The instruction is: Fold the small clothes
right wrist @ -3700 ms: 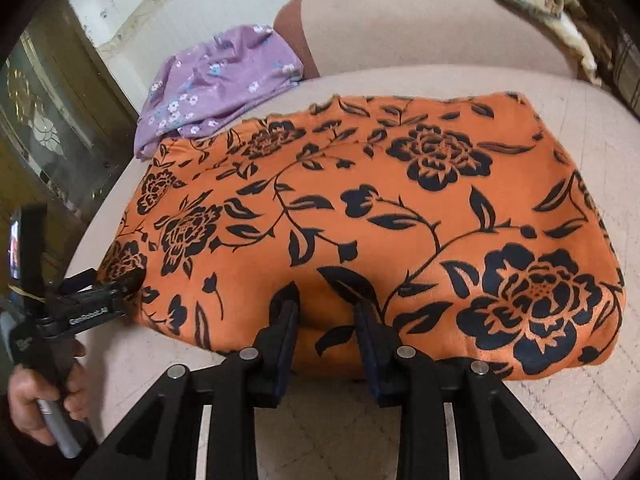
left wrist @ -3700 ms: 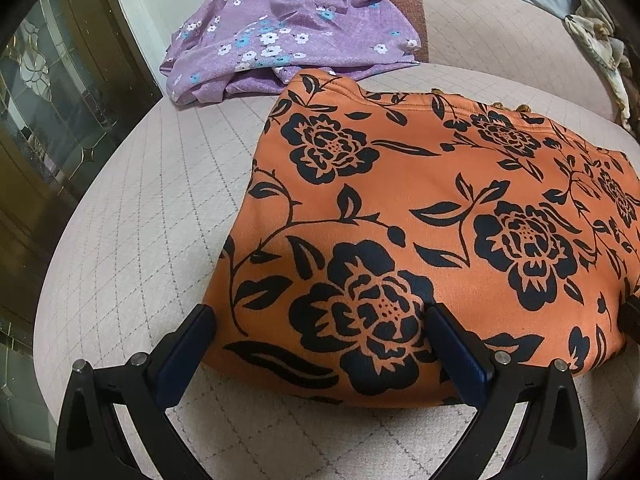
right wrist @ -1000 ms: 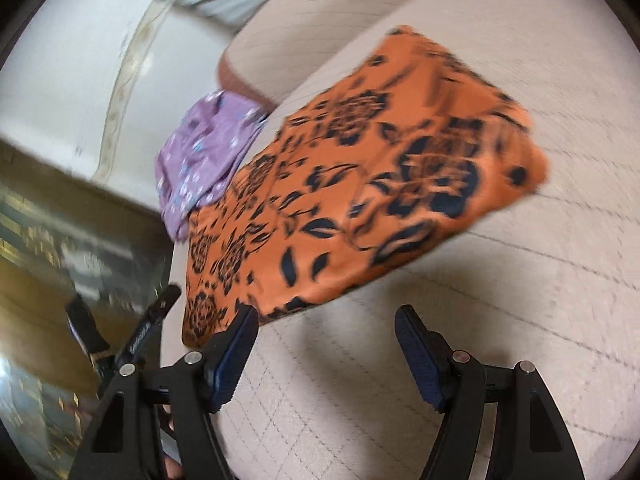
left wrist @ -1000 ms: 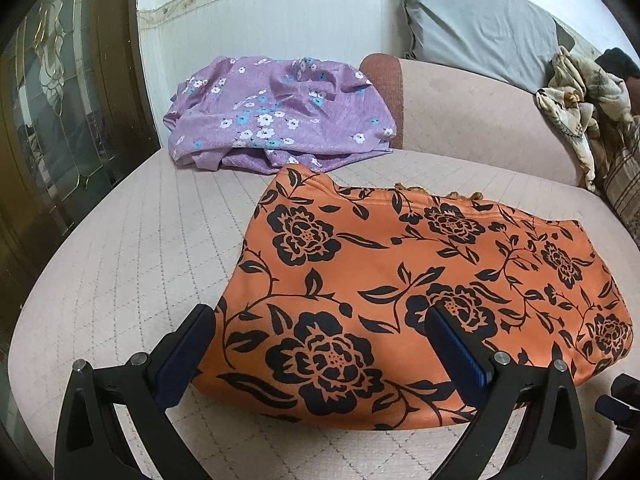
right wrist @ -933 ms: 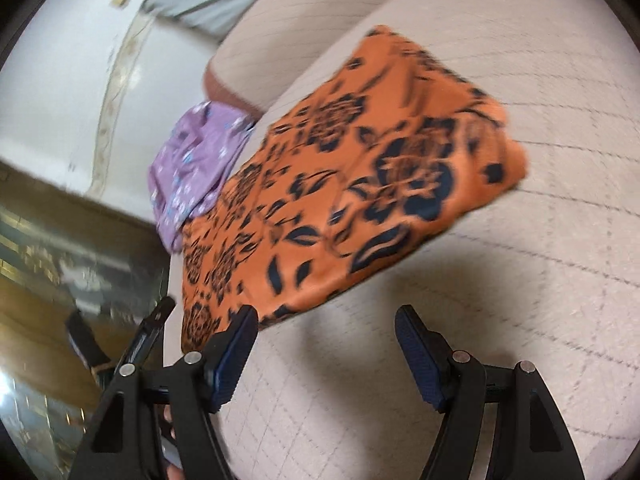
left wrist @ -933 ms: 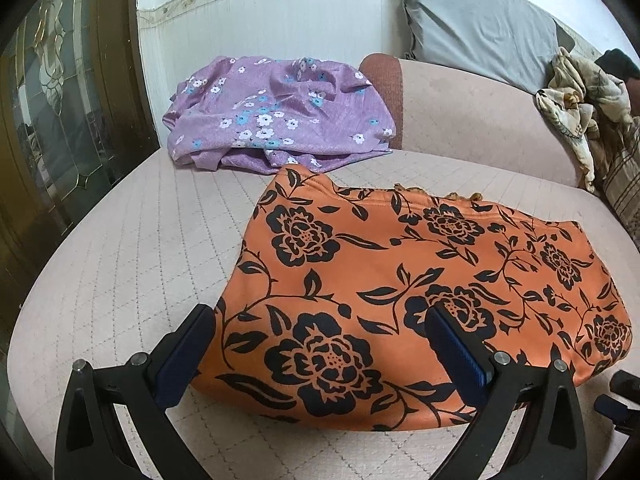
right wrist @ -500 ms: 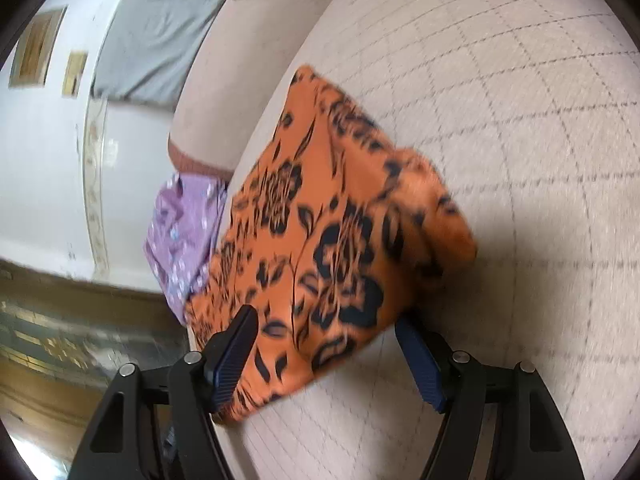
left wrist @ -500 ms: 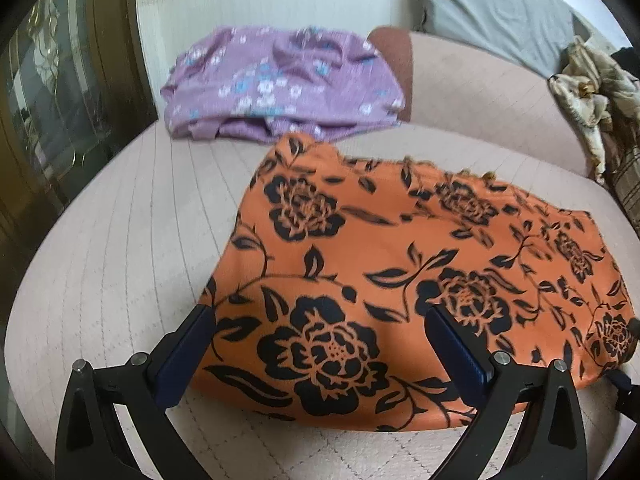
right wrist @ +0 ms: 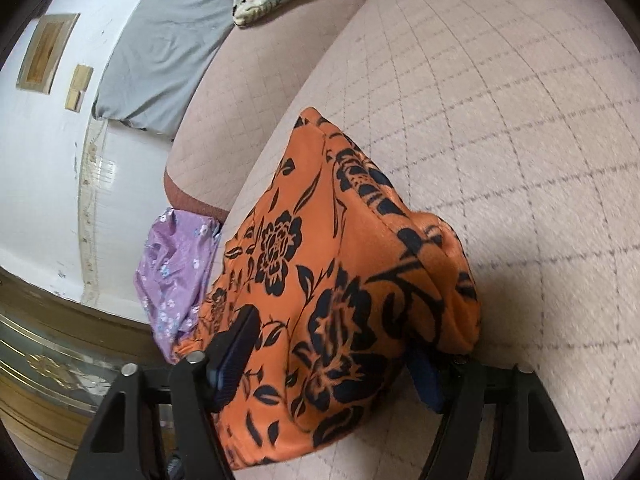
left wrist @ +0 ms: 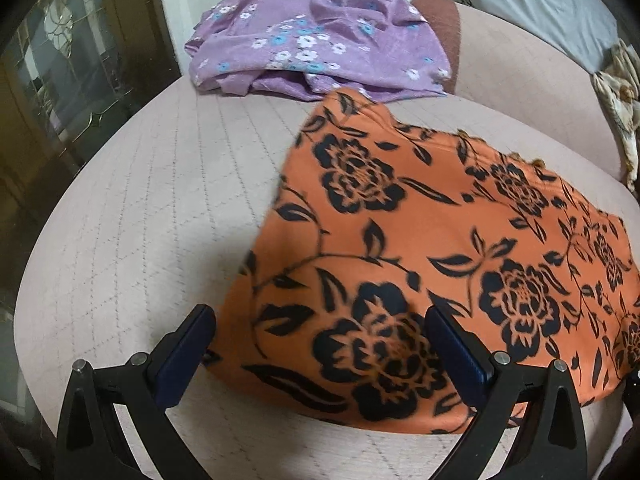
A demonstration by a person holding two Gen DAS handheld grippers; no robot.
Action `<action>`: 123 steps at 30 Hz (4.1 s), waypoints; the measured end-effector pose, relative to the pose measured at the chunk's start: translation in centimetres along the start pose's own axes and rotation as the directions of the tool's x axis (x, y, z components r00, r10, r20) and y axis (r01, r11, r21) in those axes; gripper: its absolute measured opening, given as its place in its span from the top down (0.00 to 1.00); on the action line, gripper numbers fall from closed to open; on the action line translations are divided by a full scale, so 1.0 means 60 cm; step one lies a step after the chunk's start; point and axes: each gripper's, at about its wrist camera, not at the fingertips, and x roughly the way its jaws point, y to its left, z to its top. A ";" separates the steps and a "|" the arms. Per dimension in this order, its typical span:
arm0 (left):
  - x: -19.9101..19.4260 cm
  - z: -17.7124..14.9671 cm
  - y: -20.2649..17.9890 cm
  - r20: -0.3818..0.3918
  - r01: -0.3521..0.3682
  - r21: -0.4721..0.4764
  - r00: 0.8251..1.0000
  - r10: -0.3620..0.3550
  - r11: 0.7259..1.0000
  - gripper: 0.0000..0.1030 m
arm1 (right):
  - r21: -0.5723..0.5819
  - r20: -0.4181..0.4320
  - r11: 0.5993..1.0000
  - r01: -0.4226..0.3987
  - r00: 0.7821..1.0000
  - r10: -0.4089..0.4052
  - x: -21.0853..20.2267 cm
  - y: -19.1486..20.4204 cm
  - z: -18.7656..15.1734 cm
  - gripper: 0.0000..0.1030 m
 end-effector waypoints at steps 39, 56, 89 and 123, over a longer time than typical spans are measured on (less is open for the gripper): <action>-0.001 0.066 0.302 -0.003 -0.096 -0.440 0.994 0.105 0.893 0.00 | -0.527 -0.471 0.762 -0.377 0.875 0.107 0.123 0.404 -0.379 0.29; 0.035 0.054 0.053 0.040 -0.249 0.165 0.969 0.245 0.954 0.00 | -0.634 -0.246 0.769 -0.084 0.964 -0.098 0.104 0.300 -0.263 0.75; 0.059 0.063 0.130 -0.112 -0.007 0.047 0.994 0.012 0.999 0.00 | -0.731 -0.316 0.680 -0.051 0.909 -0.272 0.356 0.452 -0.253 0.71; 0.024 0.038 0.175 -0.038 -0.108 0.055 0.993 0.110 0.993 0.00 | -0.699 -0.395 0.710 -0.088 0.875 -0.280 0.069 0.252 -0.288 0.72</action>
